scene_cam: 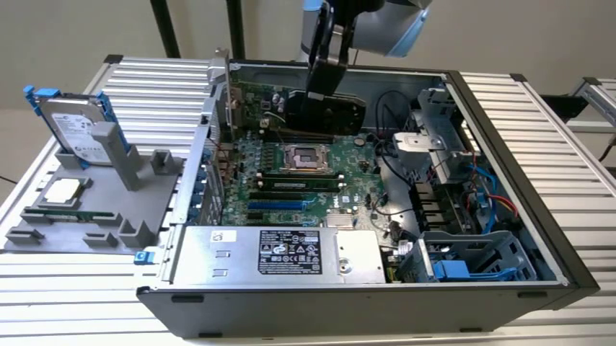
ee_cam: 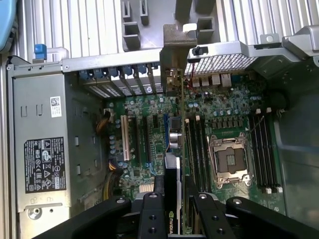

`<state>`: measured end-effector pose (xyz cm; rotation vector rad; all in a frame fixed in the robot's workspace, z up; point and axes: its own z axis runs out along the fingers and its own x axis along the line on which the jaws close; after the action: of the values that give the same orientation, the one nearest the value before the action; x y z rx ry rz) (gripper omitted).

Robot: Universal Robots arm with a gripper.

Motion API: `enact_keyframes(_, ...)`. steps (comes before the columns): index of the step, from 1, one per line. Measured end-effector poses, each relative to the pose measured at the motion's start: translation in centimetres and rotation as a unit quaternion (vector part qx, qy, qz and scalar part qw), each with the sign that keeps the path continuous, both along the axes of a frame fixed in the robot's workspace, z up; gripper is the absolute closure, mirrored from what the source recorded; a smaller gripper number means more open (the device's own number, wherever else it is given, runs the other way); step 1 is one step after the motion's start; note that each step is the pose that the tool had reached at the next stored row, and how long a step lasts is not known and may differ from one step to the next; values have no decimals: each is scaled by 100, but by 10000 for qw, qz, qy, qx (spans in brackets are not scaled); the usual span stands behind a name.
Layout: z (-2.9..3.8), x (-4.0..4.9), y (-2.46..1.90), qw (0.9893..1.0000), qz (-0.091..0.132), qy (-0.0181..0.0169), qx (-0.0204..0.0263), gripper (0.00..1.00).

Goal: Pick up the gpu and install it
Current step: 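Insert the gpu into the slot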

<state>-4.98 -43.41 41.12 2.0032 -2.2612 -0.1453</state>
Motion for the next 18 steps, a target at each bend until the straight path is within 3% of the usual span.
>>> enact_keyframes(18, -43, 0, 0, 10000, 0, 0, 0, 100)
